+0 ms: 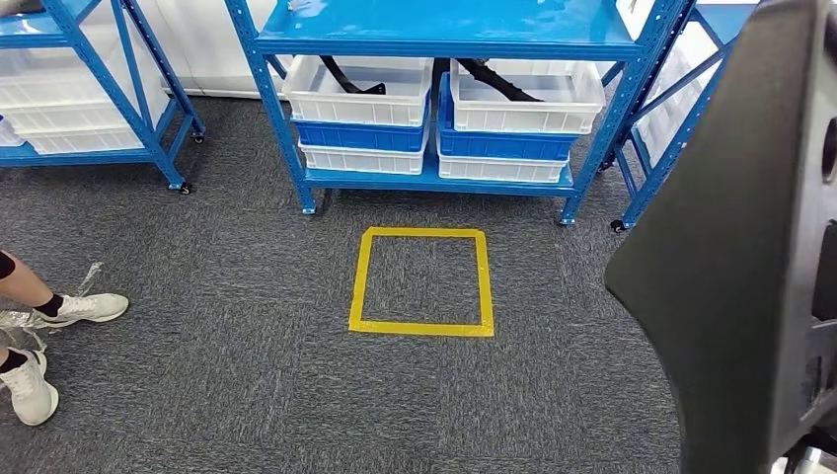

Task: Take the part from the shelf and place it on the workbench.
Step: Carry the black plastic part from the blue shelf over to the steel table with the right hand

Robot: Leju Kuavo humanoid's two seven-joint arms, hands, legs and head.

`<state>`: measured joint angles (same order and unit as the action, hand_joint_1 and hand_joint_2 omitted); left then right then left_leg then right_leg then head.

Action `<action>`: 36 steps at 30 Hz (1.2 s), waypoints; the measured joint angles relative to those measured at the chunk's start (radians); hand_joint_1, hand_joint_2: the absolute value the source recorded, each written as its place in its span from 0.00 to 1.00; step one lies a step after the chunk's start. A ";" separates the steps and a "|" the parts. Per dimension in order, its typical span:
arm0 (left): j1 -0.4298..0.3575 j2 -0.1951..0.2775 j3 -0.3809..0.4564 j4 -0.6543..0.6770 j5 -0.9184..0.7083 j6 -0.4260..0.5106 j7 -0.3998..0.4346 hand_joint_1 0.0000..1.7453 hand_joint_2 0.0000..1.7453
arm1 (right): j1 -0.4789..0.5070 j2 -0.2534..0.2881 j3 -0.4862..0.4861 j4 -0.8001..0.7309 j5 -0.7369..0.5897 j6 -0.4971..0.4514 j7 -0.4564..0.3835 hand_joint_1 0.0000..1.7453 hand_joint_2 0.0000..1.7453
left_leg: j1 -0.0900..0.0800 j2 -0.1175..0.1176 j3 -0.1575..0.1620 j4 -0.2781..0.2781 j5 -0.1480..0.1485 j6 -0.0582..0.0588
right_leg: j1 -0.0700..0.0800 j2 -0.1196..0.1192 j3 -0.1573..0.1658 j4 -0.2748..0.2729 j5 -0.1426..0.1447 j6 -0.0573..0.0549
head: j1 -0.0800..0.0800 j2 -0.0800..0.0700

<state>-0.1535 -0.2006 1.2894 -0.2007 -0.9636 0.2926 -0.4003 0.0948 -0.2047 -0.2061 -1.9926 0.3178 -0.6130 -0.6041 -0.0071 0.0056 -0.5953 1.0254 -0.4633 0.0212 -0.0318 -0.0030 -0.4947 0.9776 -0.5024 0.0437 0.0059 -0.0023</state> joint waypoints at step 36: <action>-0.003 0.003 -0.018 0.000 -0.014 0.002 0.008 0.00 0.00 | -0.021 0.011 0.003 0.073 0.043 -0.034 0.009 1.00 1.00 | 0.013 -0.012 -0.131 0.264 -0.109 -0.026 | 0.007 -0.030 -0.015 0.007 0.004 -0.026 | -0.012 0.000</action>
<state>-0.1563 -0.1980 1.2709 -0.2010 -0.9777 0.2943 -0.3922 0.0741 -0.1936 -0.2029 -1.9196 0.3610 -0.6466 -0.5954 0.0061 -0.0065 -0.7264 1.2894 -0.5724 -0.0048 -0.0253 -0.0327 -0.5093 0.9847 -0.4982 0.0173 -0.0063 -0.0023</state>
